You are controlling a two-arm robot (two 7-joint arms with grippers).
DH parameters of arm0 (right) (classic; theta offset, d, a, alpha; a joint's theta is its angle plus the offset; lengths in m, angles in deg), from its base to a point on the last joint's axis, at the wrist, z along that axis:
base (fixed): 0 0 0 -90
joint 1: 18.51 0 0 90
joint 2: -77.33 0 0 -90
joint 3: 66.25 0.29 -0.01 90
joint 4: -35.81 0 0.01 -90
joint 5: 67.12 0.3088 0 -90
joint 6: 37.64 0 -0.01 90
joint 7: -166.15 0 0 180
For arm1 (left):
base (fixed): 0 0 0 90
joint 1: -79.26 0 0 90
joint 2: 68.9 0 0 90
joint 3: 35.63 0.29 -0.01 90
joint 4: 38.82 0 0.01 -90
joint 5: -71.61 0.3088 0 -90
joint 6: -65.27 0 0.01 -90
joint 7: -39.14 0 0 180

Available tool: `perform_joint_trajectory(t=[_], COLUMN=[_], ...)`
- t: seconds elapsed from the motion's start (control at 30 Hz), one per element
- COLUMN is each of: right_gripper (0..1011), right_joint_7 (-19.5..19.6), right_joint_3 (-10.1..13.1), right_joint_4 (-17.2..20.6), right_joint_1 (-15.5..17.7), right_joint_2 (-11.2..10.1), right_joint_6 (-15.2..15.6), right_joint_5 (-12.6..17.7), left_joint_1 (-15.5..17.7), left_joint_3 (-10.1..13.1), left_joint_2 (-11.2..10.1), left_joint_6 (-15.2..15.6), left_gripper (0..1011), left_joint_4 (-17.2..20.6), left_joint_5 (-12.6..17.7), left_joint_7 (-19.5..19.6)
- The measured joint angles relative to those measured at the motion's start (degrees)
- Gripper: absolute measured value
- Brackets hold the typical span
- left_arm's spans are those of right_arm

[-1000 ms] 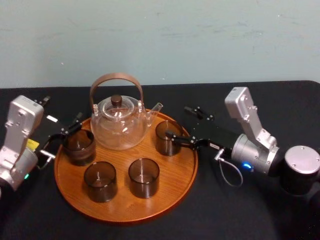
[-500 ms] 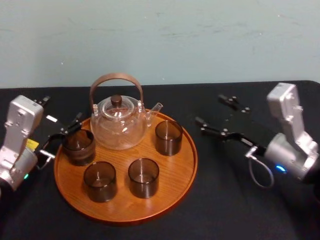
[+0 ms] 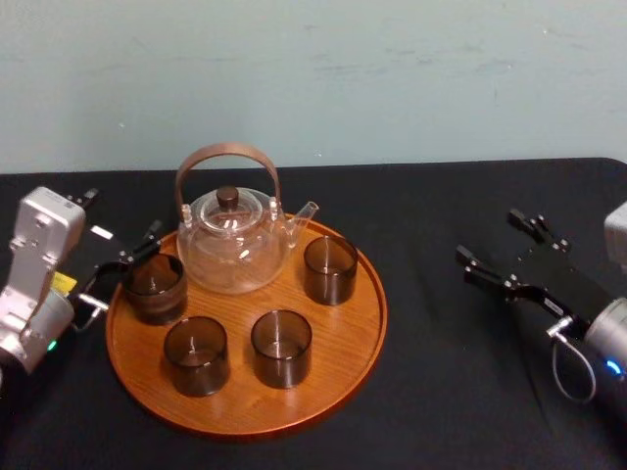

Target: Pick up the glass from the table and place it on the tray.

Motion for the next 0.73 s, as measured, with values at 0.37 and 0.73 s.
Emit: perform_joint_trajectory(t=[0.37, 0.73], right_gripper=[1002, 1002], right_joint_7=[0.2, 0.0], right_joint_3=[0.1, -0.1], right_joint_4=[-0.1, -0.1], right_joint_1=[0.2, -0.1], right_joint_2=[0.1, 0.0], right_joint_6=[0.1, 0.0], right_joint_5=[0.0, -0.1], left_joint_1=[0.0, 0.0], left_joint_3=[0.0, 0.0], left_joint_2=[0.0, 0.0], left_joint_6=[0.0, 0.0], left_gripper=[1001, 1001], left_joint_4=[0.0, 0.0], left_joint_5=[0.0, 0.0], left_joint_7=[0.0, 0.0])
